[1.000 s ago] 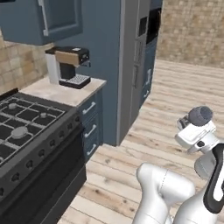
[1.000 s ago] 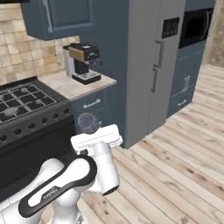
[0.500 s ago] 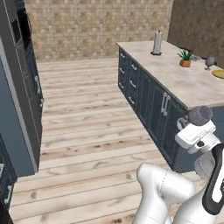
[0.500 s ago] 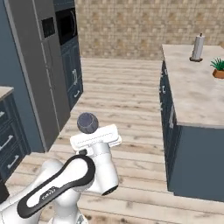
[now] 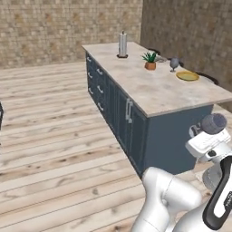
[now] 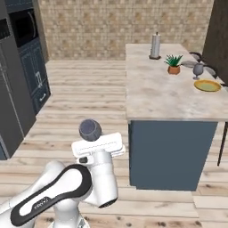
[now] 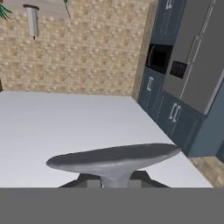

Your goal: Retrieve the wine glasses from the counter and place one next to each plate.

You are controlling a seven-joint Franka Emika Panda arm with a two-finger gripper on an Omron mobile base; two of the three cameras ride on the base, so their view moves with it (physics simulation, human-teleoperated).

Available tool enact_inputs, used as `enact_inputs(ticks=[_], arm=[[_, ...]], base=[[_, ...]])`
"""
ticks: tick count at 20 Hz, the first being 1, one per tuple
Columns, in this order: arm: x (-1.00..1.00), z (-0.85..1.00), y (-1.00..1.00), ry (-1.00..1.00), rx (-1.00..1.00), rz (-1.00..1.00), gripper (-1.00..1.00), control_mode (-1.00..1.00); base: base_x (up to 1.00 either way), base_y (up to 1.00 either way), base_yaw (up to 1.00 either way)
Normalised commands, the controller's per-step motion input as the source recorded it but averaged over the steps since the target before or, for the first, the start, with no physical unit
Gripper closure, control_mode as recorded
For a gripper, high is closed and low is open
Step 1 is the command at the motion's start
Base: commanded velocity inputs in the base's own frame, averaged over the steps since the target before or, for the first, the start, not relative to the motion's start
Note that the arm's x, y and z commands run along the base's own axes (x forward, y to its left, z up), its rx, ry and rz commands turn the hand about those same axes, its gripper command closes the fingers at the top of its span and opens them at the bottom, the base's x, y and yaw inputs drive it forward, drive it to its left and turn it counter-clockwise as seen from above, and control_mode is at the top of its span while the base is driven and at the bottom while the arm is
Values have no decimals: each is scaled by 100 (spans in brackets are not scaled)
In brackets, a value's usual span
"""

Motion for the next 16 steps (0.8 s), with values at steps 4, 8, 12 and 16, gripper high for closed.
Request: enact_inputs(ticks=[4,8,12,16], arm=[[0,0,0,0,0,0,100,100],[0,0,0,0,0,0,100,100],[0,0,0,0,0,0,100,100],[0,0,0,0,0,0,100,100]], base=[[0,-100,18],[0,-100,16],[0,-100,22],[4,-100,21]])
